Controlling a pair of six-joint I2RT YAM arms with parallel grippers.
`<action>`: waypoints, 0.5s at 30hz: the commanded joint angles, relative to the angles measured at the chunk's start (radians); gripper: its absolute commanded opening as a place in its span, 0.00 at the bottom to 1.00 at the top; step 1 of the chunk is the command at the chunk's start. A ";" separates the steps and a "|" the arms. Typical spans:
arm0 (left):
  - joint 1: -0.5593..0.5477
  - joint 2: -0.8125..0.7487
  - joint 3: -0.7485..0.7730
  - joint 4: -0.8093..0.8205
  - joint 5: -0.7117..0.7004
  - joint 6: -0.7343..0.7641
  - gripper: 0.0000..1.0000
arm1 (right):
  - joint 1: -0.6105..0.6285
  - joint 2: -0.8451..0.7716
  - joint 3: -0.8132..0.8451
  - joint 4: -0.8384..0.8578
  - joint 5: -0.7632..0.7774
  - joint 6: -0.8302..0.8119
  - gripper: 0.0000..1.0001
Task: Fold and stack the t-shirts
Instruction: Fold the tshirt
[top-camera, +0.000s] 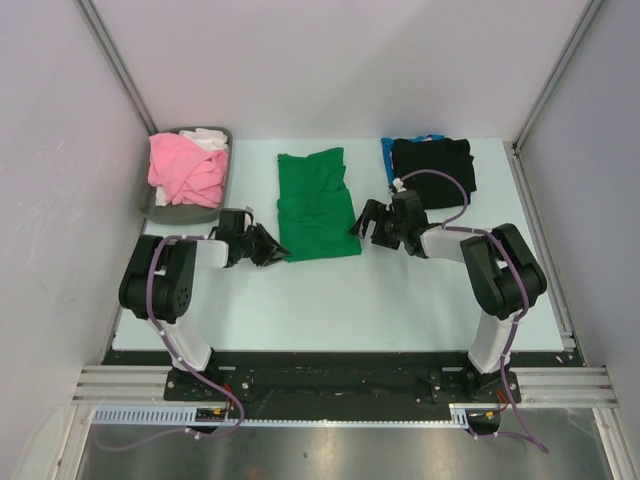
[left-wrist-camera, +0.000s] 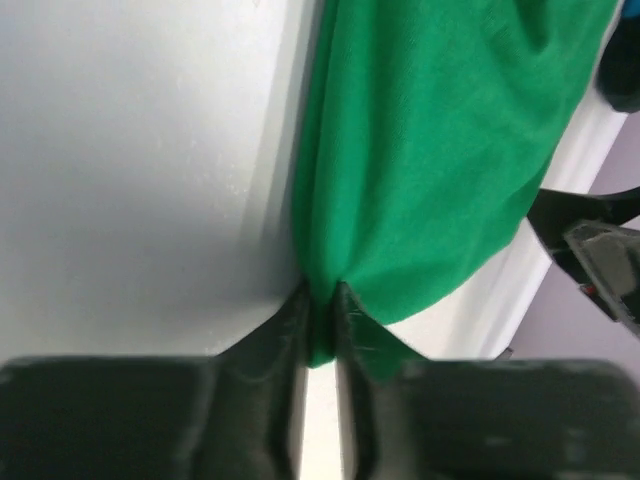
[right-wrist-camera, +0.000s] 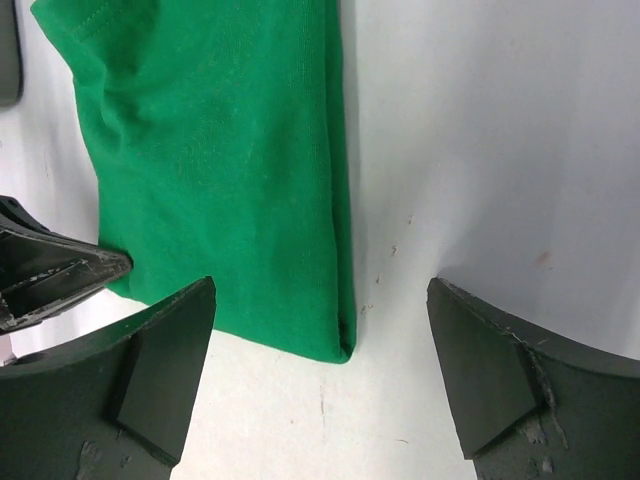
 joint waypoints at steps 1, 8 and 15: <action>-0.016 0.035 -0.015 -0.001 -0.016 0.008 0.03 | 0.004 0.046 -0.024 -0.011 -0.013 0.014 0.91; -0.016 0.021 -0.025 -0.004 -0.022 0.012 0.00 | 0.025 0.072 -0.027 0.004 -0.030 0.025 0.68; -0.016 0.024 -0.062 0.028 -0.016 -0.002 0.00 | 0.054 0.100 -0.042 0.023 -0.052 0.044 0.39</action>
